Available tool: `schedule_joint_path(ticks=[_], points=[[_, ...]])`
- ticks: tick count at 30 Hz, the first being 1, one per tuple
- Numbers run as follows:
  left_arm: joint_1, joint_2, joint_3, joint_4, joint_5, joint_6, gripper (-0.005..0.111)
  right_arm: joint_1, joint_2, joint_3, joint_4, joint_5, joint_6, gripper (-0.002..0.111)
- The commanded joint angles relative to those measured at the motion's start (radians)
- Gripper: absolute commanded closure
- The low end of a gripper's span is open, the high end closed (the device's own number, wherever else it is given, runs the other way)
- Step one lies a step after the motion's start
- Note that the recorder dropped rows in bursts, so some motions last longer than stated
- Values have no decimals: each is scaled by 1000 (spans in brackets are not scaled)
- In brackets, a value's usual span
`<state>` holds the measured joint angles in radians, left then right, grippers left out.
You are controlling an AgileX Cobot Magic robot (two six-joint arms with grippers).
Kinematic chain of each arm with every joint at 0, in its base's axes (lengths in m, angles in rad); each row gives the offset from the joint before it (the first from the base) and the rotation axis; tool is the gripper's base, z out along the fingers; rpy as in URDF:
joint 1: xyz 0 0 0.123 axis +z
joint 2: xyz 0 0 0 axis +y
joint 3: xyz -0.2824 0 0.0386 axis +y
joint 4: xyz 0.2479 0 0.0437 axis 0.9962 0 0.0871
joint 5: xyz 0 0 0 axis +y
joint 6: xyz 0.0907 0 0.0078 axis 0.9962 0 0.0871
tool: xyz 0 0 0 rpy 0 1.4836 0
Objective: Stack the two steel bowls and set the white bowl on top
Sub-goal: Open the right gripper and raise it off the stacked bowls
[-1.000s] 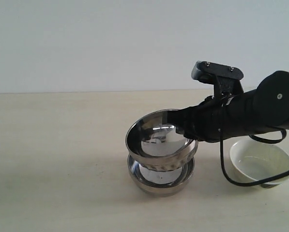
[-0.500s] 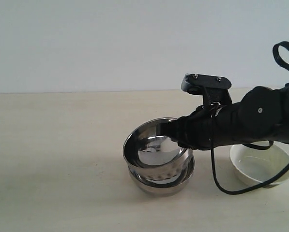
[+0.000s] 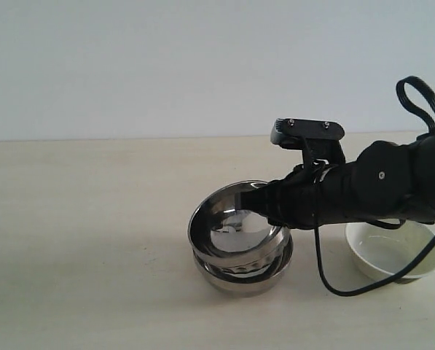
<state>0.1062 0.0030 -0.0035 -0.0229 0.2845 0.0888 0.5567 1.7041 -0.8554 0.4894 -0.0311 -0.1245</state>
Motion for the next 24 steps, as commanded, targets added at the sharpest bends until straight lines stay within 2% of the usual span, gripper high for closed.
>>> schedule_joint_path(ticks=[1,15,17,19,20,24], points=[[1,-3,3,-3,-7,-11,103,1,1,-2,-4,-2,-15,108],[1,-3,3,-3,-7,-11,103,1,23,-4,-4,-9,-32,107],[1,-3,3,-3,-7,-11,103,1,23,-4,-4,-5,-32,93],[1,-3,3,-3,-7,-11,103,1,23,-4,-2,-3,-32,69],[1,-3,3,-3,-7,-11,103,1,23,-4,-2,-3,-32,65],[1,-3,3,-3,-7,-11,103,1,23,-8,-2,0,-32,65]])
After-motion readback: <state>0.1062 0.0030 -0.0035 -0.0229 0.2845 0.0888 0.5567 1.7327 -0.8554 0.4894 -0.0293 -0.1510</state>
